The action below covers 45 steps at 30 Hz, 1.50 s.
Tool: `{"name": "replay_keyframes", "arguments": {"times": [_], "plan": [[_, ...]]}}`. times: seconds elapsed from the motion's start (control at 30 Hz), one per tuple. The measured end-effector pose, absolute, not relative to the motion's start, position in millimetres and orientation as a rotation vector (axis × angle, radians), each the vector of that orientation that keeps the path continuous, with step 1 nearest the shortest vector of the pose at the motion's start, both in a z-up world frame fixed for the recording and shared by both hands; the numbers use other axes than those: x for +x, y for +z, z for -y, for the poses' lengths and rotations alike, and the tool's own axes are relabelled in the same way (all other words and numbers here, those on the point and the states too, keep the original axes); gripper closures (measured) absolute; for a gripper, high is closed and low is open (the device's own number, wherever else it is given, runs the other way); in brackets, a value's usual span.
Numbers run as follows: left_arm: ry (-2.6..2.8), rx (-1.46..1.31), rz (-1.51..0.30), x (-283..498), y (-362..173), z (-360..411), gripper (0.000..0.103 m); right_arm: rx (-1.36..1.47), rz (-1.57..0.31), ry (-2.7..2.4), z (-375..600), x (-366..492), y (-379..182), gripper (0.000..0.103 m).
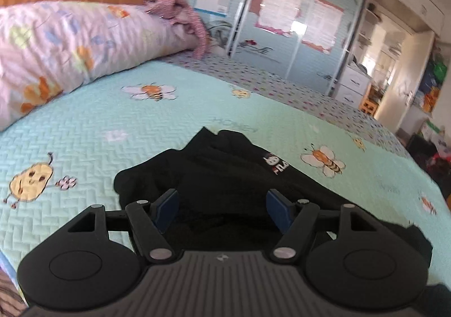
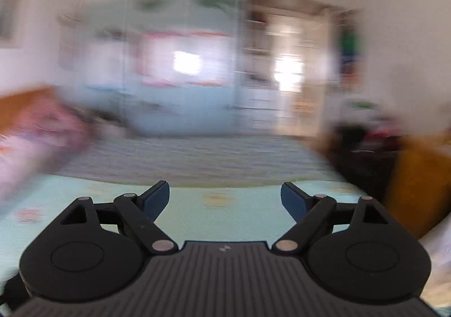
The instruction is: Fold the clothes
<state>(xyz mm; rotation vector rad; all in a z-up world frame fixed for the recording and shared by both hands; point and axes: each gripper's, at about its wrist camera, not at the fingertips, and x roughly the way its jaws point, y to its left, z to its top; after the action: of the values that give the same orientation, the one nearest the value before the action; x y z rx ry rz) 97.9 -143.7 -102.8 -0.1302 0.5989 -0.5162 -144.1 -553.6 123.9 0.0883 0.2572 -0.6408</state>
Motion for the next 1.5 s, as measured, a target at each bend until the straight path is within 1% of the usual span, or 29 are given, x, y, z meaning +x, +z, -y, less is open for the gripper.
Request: {"name": "replay_keyframes", "arguments": {"times": [0.03, 0.1, 0.17, 0.2, 0.23, 0.27, 0.33, 0.47, 0.67, 0.73, 0.9, 1.5], "plan": [[-0.518, -0.129, -0.600, 96.8, -102.6, 143.3, 0.031, 0.018, -0.253, -0.597, 545.3, -147.3, 117.6, 0.017], [-0.523, -0.124, -0.601, 94.5, -102.1, 142.9, 0.031, 0.016, -0.243, -0.789, 546.2, -153.4, 106.7, 0.016], [-0.530, -0.121, -0.600, 92.6, -102.2, 143.2, 0.031, 0.186, -0.182, -0.780, 548.8, -169.4, 99.2, 0.016], [-0.531, -0.123, -0.601, 91.7, -102.4, 142.9, 0.031, 0.211, -0.180, -0.692, 541.5, -173.8, 92.6, 0.017], [-0.530, -0.125, -0.601, 90.6, -102.6, 142.5, 0.031, 0.232, -0.179, -0.601, 533.8, -177.9, 85.8, 0.017], [-0.530, -0.126, -0.600, 89.6, -102.6, 142.5, 0.031, 0.191, -0.207, -0.574, 521.0, -177.5, 76.6, 0.017], [-0.532, -0.123, -0.601, 88.6, -103.1, 141.8, 0.031, 0.157, -0.236, -0.612, 500.8, -180.2, 56.1, 0.017], [-0.529, -0.118, -0.603, 86.6, -102.9, 138.0, 0.031, 0.373, -0.229, -0.517, 481.5, -194.3, 1.9, 0.017], [-0.512, -0.124, -0.595, 87.9, -98.8, 127.3, 0.031, 0.662, -0.265, -0.494, 464.6, -199.5, -57.8, 0.017], [-0.507, -0.124, -0.592, 87.2, -98.2, 125.0, 0.031, 0.705, -0.271, -0.482, 457.8, -207.5, -64.0, 0.017], [-0.499, -0.134, -0.595, 86.6, -99.1, 120.6, 0.031, 0.710, -0.288, -0.468, 444.4, -209.5, -75.1, 0.017], [-0.476, -0.137, -0.624, 90.1, -105.6, 113.8, 0.031, 0.833, -0.401, -0.438, 441.1, -206.6, -116.8, 0.017]]}}
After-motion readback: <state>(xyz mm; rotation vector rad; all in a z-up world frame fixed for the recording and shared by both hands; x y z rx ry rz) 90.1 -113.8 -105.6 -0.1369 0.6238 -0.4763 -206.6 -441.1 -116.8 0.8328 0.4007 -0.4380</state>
